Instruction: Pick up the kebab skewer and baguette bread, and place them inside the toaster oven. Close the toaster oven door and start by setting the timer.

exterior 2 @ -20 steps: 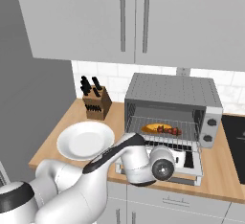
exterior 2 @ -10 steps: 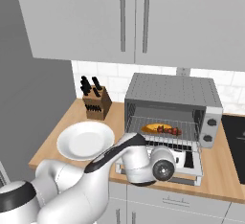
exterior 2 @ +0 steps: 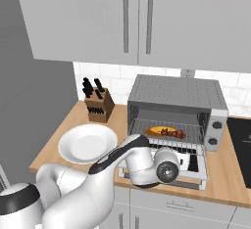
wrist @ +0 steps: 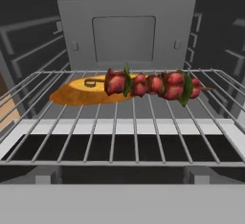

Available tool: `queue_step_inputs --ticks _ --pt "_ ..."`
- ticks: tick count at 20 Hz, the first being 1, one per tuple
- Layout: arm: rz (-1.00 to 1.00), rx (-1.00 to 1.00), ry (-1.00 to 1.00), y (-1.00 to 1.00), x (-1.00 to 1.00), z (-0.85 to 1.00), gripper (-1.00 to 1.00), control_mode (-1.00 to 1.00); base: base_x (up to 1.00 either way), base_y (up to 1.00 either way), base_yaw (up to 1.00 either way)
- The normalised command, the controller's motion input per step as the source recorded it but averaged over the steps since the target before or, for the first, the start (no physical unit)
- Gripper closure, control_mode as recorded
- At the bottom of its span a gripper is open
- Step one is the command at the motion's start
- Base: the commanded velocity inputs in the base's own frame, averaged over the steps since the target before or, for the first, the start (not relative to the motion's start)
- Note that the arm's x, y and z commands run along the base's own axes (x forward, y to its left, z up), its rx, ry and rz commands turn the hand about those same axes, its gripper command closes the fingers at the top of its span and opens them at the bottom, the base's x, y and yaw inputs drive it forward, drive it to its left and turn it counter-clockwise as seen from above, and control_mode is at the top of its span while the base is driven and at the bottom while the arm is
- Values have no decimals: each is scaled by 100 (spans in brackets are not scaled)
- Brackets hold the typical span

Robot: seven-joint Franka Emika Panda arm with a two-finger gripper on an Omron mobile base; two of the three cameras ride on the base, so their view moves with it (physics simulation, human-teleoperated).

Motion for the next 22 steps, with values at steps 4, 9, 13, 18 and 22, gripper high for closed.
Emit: queue_step_inputs --ticks 4,9,13,18,22 --pt "0 0 0 0 6 0 -100 -100 0 0 0" --pt "0 0 0 0 11 0 -100 -100 0 0 0" --pt "0 0 0 0 4 0 -100 -100 0 0 0" --pt "0 0 0 0 8 0 -100 -100 0 0 0" --pt "0 0 0 0 6 -8 -100 -100 0 0 0"
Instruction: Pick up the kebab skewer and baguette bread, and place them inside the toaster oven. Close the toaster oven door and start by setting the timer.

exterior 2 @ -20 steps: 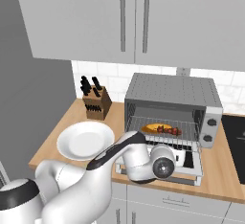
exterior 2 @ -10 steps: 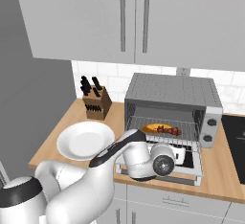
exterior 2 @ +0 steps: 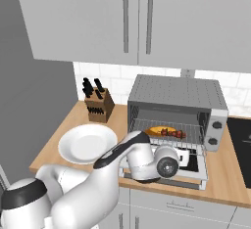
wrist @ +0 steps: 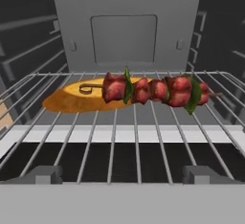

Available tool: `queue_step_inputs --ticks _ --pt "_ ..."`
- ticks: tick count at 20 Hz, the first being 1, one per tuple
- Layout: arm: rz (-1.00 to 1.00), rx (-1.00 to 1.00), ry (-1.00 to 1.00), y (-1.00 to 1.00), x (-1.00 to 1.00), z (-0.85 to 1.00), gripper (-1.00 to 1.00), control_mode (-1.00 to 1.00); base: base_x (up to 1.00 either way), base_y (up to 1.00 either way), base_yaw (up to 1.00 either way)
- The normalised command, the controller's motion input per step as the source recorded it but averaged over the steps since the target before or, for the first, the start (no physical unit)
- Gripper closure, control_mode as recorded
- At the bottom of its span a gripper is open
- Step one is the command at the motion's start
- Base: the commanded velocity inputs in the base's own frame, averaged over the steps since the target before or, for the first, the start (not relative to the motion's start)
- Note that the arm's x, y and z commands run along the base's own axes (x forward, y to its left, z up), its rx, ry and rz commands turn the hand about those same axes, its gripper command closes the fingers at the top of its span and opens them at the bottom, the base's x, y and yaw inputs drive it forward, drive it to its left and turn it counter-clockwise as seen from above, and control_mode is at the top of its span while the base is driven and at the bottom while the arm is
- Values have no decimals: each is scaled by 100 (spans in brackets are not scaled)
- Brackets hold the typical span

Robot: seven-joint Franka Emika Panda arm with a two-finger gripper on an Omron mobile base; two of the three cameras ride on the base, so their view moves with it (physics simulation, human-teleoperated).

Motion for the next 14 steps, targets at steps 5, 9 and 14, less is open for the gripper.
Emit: queue_step_inputs --ticks 5,9,14 --pt "0 0 0 0 0 -19 -100 -100 0 0 0" --pt "0 0 0 0 0 -11 -100 -100 0 0 0" --pt "0 0 0 0 7 0 -100 -100 0 0 0"
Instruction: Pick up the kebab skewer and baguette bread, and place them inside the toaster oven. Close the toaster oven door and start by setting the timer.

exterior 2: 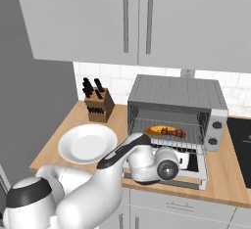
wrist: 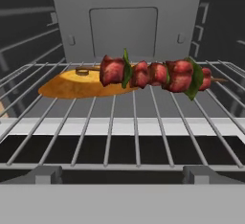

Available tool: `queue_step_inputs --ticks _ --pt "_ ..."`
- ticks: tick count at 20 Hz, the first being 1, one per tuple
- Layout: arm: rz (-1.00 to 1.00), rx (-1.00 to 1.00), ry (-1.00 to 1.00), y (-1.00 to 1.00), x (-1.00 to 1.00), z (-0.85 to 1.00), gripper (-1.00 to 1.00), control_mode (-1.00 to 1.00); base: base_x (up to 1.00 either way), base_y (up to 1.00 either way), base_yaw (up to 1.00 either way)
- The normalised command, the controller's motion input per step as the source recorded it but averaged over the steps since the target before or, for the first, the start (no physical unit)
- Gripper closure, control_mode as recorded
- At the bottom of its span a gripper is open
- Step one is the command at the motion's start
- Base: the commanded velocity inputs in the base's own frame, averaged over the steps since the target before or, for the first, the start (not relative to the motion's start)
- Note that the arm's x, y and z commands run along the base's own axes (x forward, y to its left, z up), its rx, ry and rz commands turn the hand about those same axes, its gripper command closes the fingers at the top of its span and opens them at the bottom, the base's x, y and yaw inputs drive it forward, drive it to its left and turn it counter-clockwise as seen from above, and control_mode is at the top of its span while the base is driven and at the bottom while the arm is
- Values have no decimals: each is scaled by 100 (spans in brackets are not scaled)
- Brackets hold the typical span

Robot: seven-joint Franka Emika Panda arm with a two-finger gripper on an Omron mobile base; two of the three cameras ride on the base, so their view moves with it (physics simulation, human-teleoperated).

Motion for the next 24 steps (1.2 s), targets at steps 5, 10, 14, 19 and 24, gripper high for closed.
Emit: queue_step_inputs --ticks 5,10,14,19,24 --pt "0 0 0 0 14 0 -100 -100 0 0 0" --pt "0 0 0 0 18 0 -100 -100 0 0 0" --pt "0 0 0 0 22 0 -100 -100 0 0 0" --pt "0 0 0 0 19 0 -100 -100 0 0 0" --pt "0 0 0 0 16 0 -100 -100 0 0 0"
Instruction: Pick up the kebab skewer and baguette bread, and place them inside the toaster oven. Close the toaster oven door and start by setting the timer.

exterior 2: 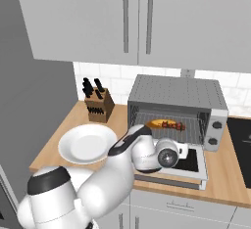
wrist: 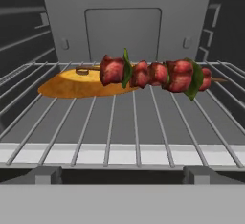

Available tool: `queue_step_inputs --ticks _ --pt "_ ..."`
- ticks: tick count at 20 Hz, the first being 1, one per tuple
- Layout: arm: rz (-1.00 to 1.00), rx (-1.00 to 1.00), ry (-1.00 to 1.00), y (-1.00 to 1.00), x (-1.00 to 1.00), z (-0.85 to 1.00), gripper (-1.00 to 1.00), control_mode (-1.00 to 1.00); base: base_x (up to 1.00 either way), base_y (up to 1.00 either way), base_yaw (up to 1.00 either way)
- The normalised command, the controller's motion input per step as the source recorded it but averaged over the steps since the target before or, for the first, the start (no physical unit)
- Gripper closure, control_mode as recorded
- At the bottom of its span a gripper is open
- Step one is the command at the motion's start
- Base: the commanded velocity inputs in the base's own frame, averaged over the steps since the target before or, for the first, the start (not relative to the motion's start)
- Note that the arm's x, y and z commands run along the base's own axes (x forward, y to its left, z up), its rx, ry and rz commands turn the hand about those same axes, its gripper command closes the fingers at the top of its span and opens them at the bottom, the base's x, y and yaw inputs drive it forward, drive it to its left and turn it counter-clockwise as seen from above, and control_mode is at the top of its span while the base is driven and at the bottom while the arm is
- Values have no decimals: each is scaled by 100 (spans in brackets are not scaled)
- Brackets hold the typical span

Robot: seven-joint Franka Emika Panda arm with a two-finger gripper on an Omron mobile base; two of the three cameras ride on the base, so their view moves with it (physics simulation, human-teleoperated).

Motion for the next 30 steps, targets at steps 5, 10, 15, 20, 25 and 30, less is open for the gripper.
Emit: queue_step_inputs --ticks 5,10,15,20,25,30 --pt "0 0 0 0 17 0 -100 -100 0 0 0" --pt "0 0 0 0 15 0 -100 -100 0 0 0" --pt "0 0 0 0 16 0 -100 -100 0 0 0" --pt "0 0 -1 0 18 0 -100 -100 0 0 0" --pt "0 0 -1 0 17 0 -100 -100 0 0 0" --pt "0 0 -1 0 20 0 -100 -100 0 0 0"
